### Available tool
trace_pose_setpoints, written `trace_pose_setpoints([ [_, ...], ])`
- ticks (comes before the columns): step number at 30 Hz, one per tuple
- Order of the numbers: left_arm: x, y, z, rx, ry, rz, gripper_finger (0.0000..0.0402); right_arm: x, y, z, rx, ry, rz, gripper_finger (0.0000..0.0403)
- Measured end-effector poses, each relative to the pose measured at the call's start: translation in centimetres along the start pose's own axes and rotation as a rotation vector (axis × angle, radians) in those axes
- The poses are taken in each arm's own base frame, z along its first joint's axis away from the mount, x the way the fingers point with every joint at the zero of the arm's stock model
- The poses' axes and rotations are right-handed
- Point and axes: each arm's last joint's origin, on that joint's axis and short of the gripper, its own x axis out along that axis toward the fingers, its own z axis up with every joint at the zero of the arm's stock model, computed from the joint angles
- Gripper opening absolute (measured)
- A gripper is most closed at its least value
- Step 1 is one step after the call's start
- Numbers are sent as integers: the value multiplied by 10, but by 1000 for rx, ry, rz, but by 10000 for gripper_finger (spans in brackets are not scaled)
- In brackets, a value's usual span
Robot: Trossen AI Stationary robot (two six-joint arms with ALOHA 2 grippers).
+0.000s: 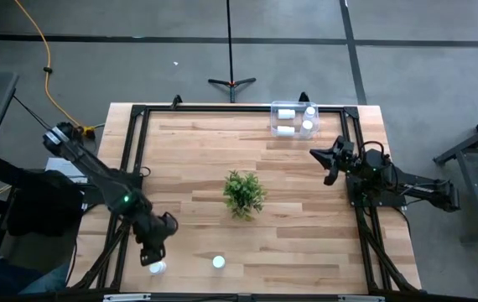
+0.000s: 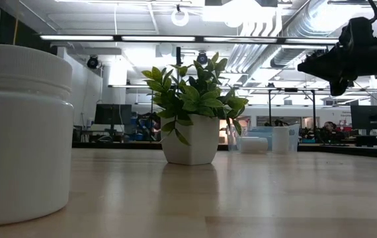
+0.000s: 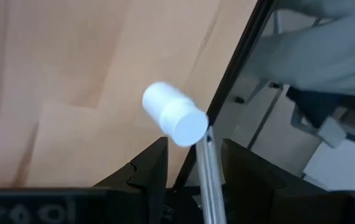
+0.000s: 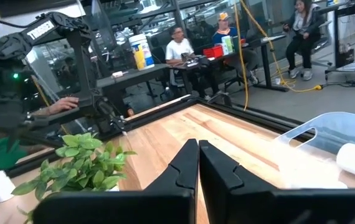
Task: Pick and place pill bottles into a basket
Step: Put the left white pill bottle into the transparent bin
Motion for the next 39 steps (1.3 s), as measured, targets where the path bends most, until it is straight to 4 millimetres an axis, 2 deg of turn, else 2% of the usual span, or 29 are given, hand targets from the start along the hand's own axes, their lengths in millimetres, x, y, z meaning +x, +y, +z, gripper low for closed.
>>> trace_pose_setpoints([
  [6,14,-9,-6,3,43,41,182,0,0,0,0,3,6,4],
  [19,15,-11,-6,28,85,19,185,0,0,-1,-1,16,8,6],
  [22,15,-11,-6,37,85,18,207,0,0,-2,-2,22,17,3],
  [26,17,-13,-4,36,50,12,260,0,0,-2,-2,27,25,2],
  [31,31,-15,3,20,20,40,317,0,0,-2,-2,28,24,3],
  [34,40,-14,5,-12,62,61,327,0,0,-2,-11,28,25,1],
  [39,46,-17,6,-35,97,41,318,0,0,-2,-28,28,25,4],
])
